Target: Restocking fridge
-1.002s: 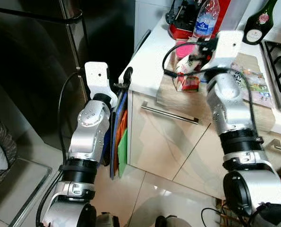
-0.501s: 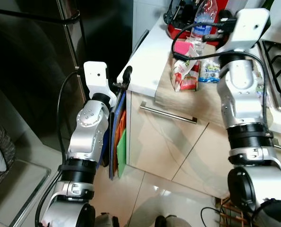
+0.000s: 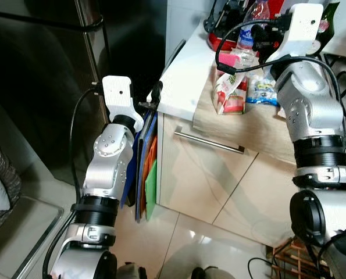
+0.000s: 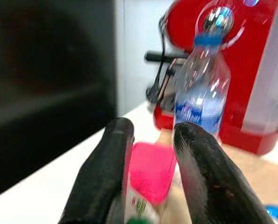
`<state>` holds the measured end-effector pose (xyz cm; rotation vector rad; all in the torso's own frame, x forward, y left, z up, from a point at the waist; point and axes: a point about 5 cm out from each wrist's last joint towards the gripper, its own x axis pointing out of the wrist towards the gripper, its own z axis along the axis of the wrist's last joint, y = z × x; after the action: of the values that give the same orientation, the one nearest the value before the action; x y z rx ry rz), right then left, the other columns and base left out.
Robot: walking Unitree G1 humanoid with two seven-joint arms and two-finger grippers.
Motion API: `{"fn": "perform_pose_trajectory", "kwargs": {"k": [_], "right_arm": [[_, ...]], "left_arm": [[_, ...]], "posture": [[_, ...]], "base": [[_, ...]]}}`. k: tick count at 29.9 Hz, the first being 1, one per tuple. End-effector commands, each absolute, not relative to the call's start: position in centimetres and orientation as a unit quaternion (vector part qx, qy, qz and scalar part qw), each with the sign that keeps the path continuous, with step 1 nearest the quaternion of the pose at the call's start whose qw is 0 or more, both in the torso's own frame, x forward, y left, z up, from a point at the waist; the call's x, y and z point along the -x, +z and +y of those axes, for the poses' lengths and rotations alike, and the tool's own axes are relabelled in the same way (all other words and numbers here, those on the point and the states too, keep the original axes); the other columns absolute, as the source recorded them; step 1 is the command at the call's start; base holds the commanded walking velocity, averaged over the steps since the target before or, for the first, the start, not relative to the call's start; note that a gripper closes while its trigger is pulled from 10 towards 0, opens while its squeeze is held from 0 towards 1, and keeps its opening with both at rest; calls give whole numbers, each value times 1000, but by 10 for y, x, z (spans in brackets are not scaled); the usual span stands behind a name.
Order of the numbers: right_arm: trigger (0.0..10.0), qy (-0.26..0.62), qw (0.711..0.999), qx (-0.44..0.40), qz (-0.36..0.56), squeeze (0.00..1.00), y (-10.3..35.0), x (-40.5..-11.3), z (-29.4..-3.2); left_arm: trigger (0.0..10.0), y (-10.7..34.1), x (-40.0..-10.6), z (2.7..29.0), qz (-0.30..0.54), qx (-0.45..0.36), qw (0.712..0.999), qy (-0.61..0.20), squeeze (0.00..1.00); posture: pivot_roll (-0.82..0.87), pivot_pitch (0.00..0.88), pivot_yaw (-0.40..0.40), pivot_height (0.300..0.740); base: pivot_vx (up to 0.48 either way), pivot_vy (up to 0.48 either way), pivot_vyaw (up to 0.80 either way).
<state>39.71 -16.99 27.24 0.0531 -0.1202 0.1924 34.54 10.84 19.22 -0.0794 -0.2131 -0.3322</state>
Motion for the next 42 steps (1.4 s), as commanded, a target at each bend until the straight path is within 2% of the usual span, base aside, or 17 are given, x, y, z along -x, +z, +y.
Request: {"fn": "perform_pose_trajectory", "kwargs": {"k": [1,3,4,16,24,25,42], "right_arm": [[10000,109,992,-24,-55,1000,278,-397,-169],[10000,123,991,-23,-51,1000,281,-396,-167],[10000,125,991,-23,-49,1000,281,-396,-167],[10000,159,986,-37,-11,1000,272,-398,-152],[10000,145,988,-42,32,1000,254,-406,-152],[10000,143,988,-41,35,0,253,-407,-152],[10000,111,990,-64,50,0,245,-415,-154]], "left_arm": [[10000,194,-338,96,-114,27,967,-225,0],[10000,189,-329,86,-106,18,951,-289,0],[10000,188,-328,85,-106,18,950,-294,0],[10000,192,-326,82,-113,24,943,-313,0],[10000,194,-324,81,-116,26,940,-321,0],[10000,194,-324,81,-116,26,939,-321,0],[10000,194,-323,81,-116,29,940,-319,0]], "posture": [[-61,0,-10,740],[-59,0,-11,740],[-59,0,-11,740],[-60,5,-5,740],[-52,13,-11,740],[-49,15,-14,740],[-48,18,-21,740]], "base": [[0,0,0],[0,0,0],[0,0,0],[0,0,0],[0,0,0],[0,0,0],[0,0,0]]}}
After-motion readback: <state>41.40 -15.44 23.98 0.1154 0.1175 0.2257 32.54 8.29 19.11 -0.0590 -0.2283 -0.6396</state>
